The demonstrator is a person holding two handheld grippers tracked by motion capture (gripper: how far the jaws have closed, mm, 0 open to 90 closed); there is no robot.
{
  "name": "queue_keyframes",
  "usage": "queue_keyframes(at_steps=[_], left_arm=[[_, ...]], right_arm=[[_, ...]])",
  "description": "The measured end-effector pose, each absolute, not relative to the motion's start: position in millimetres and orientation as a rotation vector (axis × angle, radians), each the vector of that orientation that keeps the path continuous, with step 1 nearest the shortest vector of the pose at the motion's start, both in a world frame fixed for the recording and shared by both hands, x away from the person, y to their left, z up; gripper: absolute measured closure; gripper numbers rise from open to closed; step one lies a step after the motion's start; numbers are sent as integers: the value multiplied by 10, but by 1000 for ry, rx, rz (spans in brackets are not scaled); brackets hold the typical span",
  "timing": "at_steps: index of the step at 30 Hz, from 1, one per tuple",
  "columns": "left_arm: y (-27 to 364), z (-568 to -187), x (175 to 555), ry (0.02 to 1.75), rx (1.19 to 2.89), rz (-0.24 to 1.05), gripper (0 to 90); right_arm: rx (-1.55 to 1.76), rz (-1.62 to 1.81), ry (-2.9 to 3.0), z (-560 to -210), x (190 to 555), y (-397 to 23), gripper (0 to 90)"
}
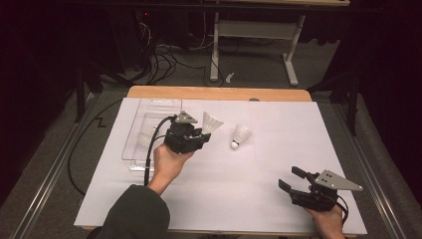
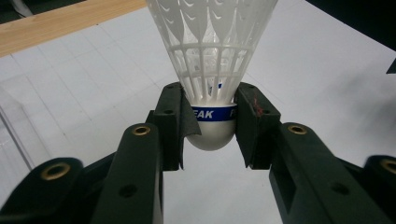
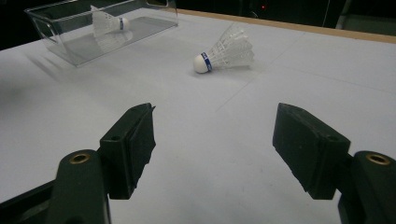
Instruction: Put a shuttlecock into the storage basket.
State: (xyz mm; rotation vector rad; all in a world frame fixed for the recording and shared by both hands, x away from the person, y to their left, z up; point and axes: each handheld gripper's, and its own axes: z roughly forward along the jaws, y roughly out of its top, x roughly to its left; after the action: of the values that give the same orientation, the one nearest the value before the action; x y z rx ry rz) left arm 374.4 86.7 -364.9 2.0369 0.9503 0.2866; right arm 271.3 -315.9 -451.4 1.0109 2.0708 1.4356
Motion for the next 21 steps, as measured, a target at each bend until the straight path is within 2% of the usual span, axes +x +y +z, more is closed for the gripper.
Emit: queue_keyframes(at_steps=[21], left_arm=[[1086, -3632, 3769, 1000, 2009, 310, 654]], right_arm=[[1010, 1438, 2069, -4513, 2713, -3161, 298]])
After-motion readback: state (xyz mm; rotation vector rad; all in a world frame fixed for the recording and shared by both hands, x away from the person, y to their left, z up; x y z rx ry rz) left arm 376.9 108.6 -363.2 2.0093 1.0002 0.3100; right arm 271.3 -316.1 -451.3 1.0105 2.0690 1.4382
